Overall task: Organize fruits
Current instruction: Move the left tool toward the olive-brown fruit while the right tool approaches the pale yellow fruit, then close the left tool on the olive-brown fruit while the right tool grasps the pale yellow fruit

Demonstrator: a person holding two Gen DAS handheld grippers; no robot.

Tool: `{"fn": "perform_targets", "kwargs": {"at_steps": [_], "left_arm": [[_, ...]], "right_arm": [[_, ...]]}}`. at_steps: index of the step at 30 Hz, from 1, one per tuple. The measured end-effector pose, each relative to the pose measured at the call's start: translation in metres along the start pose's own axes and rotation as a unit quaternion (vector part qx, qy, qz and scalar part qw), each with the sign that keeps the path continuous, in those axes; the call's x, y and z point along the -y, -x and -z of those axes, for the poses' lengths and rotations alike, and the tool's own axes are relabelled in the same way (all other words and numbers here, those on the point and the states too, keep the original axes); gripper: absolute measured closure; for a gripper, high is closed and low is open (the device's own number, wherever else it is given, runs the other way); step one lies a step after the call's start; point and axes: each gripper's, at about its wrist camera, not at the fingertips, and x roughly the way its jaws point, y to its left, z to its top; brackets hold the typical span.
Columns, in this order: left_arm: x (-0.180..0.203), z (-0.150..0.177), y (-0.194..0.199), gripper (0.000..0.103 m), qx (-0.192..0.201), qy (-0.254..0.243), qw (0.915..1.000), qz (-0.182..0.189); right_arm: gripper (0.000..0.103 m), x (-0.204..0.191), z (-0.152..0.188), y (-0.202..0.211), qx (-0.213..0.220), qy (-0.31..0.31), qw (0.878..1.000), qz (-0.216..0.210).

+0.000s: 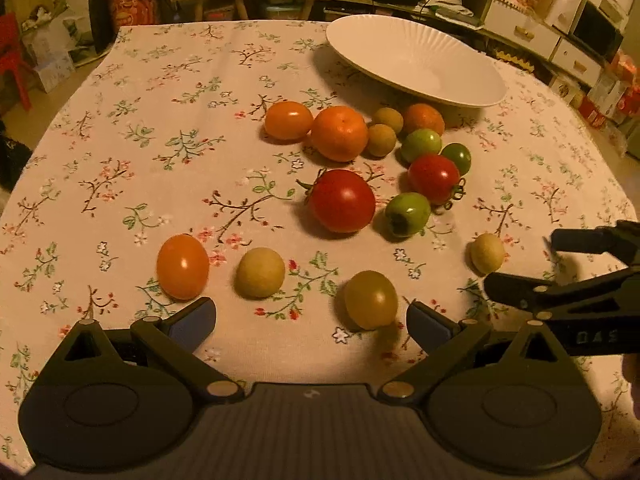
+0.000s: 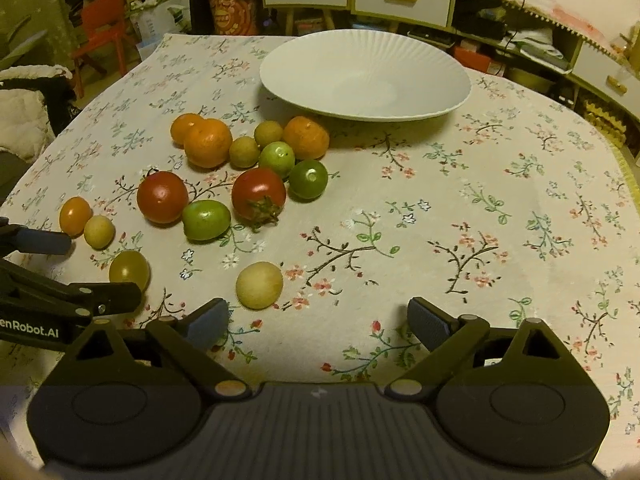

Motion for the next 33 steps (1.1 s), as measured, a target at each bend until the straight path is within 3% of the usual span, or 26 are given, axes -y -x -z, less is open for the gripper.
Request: {"fn": "perform_targets", "kwargs": {"at_steps": [4,6,15,33], "left_arm": [[0.006,0.001,-0.001,0.012,0.003,-0.008,0.9999,0.012],[0.009,0.002,-0.002,0.021,0.002,-0.015,0.9998,0.014],[0.008,0.001,0.000,0.040,0.017,-0.018,0.9993,0.028],[0.006,0.002,0.001,0.073,0.028,-0.009,0.9986,0.044]], "right_arm": [[0.014,-0.004,0.001,-0.002,0.000,0.009,1.000,-0.002],[0.016,-0.005,0.001,-0.002,0.002,0.014,1.000,-0.002],[0.026,-0.009,-0.001,-0.004,0.016,0.023,1.000,-0.001],[0.060,-0.020,-0.004,-0.006,0.037,0.051,0.998,-0.010]]}}
